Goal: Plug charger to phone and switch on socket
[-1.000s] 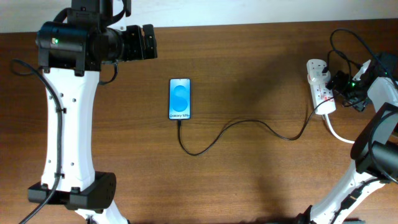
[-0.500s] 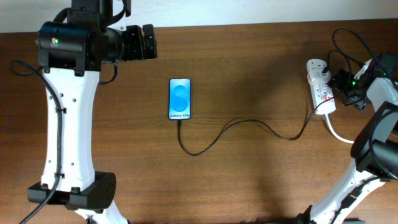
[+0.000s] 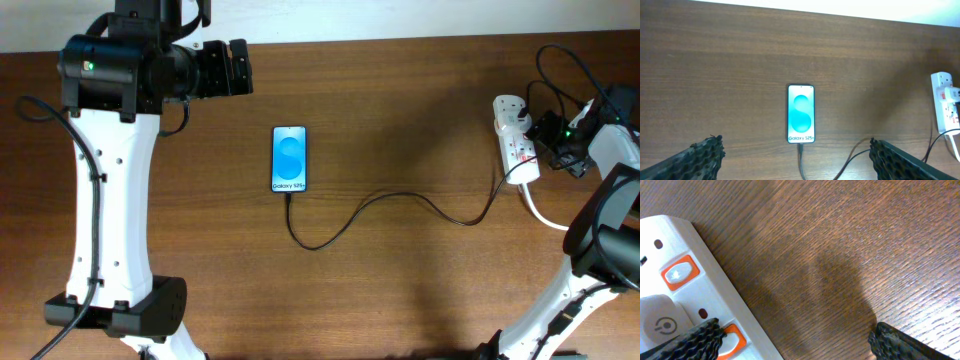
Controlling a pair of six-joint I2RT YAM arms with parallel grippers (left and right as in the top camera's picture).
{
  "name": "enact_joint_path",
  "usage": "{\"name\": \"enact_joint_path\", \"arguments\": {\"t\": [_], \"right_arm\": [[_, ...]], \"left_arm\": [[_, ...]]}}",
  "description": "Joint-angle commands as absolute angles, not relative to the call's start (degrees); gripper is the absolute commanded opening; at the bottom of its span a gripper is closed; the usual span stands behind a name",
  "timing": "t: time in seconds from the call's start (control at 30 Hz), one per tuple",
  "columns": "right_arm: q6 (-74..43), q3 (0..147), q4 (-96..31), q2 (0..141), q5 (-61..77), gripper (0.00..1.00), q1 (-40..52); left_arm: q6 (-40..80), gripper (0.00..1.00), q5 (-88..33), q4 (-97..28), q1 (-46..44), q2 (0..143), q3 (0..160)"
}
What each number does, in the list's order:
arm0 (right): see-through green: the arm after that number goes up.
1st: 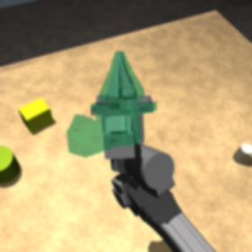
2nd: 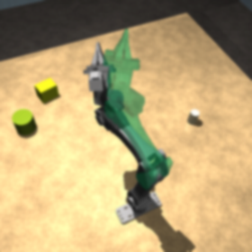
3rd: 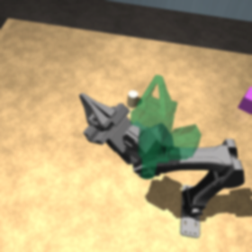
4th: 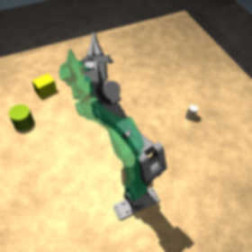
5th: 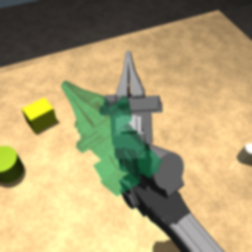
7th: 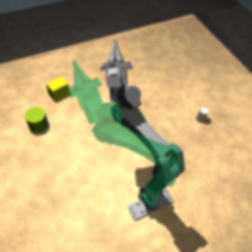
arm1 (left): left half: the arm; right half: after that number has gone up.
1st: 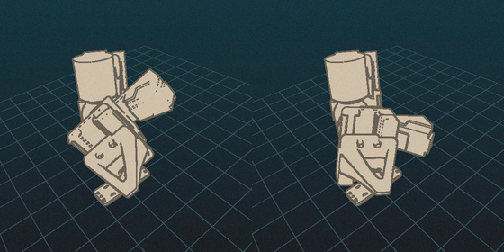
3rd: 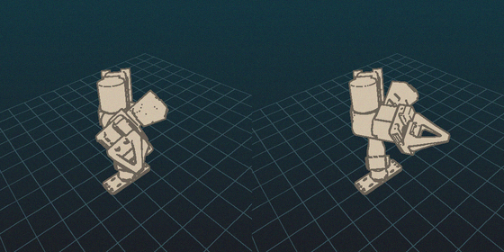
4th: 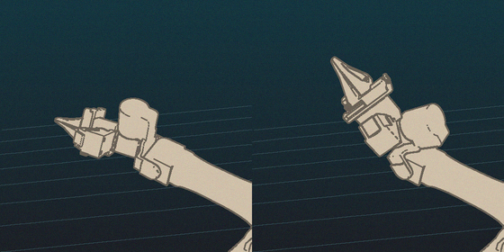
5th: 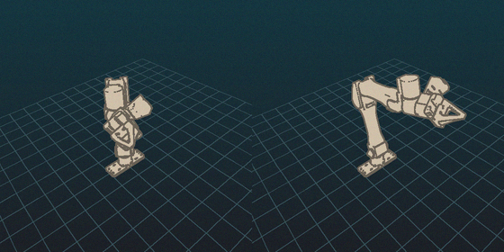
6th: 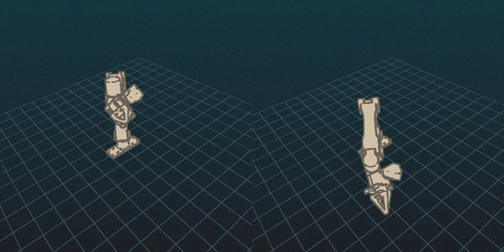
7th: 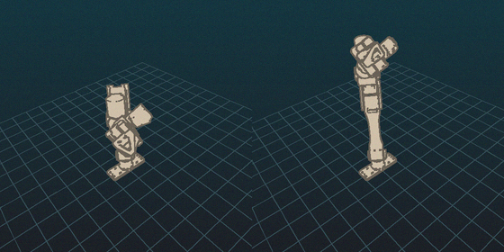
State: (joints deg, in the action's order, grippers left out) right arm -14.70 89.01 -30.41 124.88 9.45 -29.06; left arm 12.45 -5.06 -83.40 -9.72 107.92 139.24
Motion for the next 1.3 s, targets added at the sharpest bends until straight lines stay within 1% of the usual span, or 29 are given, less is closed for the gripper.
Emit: {"name": "enact_joint_path", "arguments": {"t": [0.0, 0.43, 0.63, 0.7, 0.8, 0.97, 1.17, 1.27], "right_arm": [[-12.49, 84.62, -33.5, 127.09, 9.85, 0.98, -25.71], [-12.49, 84.62, -38.76, 127.07, 9.82, 0.98, -25.71], [-12.53, 85.08, -37.82, 127.07, 9.63, 0.98, -26.79], [-12.51, 87.79, -40.36, 126.89, 9.63, 0.98, -28.64], [-12.49, 95.04, -47.35, 125.1, 9.65, 0.98, -31.94], [-12.49, 106.21, -56.4, 121.75, 9.63, 0.98, -35.16], [-11.79, 121.6, -69.08, 115.81, 9.87, 0.98, -36.34], [-8.84, 123.79, -71.7, 109.08, 12.84, 0.98, -35.64]], "left_arm": [[12.38, 0.99, -4.64, -83.48, -9.69, 107.83, 139.0], [12.38, 0.99, -4.64, -83.48, -9.67, 107.83, 139.0], [12.36, 0.99, -4.64, -83.48, -9.67, 107.83, 139.0], [12.38, 0.99, -4.64, -83.48, -9.69, 107.83, 139.0], [12.38, 0.99, -4.64, -83.48, -9.69, 107.83, 139.0], [12.36, 0.99, -4.64, -83.48, -9.69, 107.83, 139.0], [12.36, 0.99, -4.64, -83.48, -9.69, 107.83, 139.0], [12.38, 0.99, -4.64, -83.48, -9.69, 107.83, 139.0]]}}
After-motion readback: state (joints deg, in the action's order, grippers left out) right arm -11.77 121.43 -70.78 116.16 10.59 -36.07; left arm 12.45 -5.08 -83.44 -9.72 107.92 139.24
